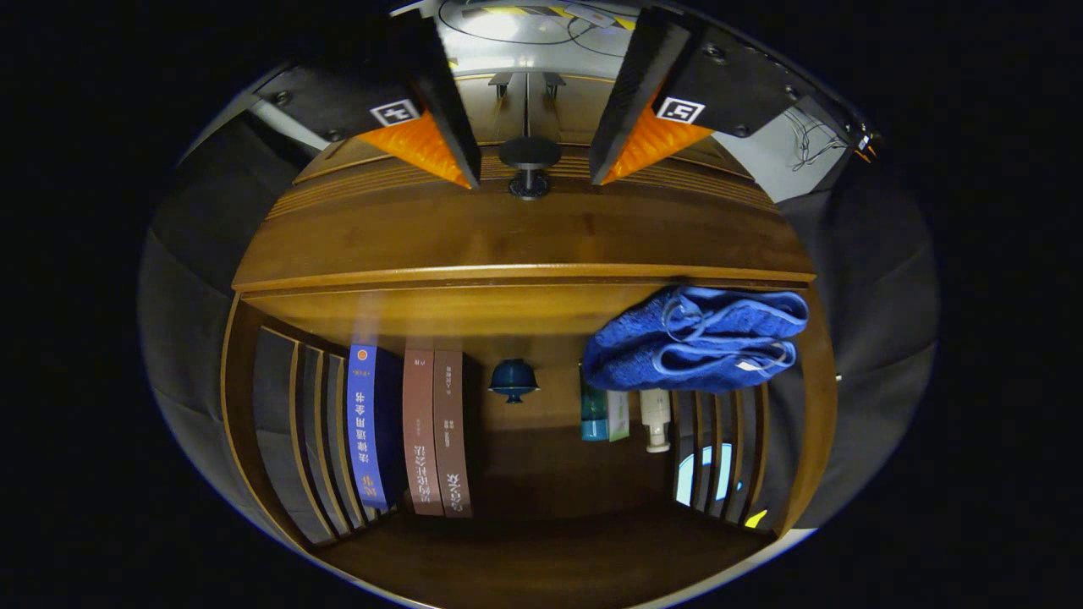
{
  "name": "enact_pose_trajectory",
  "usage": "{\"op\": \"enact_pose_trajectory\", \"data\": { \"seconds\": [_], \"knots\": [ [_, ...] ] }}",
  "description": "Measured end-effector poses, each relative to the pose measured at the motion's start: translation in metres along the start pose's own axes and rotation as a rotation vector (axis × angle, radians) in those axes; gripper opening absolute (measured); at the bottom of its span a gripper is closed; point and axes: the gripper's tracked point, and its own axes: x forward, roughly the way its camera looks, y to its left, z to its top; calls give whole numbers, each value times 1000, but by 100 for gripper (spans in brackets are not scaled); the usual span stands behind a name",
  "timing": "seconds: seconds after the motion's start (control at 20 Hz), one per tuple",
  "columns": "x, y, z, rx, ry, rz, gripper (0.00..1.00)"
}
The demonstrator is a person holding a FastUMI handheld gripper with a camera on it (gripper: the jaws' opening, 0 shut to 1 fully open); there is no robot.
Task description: Pull open the drawer, take out the items inside it, and place them on the countertop above the cabinet.
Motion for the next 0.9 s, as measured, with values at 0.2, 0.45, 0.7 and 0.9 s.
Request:
{"op": "enact_pose_trajectory", "data": {
  "seconds": [0.2, 0.45, 0.7, 0.9],
  "knots": [
    [12, 0, -10, -4, 46, 4, 64],
    [17, -3, -13, -6, 50, 5, 42],
    [12, -2, -12, 2, 69, 0, 38],
    [0, -2, -18, -21, 94, -7, 38]
  ]
}}
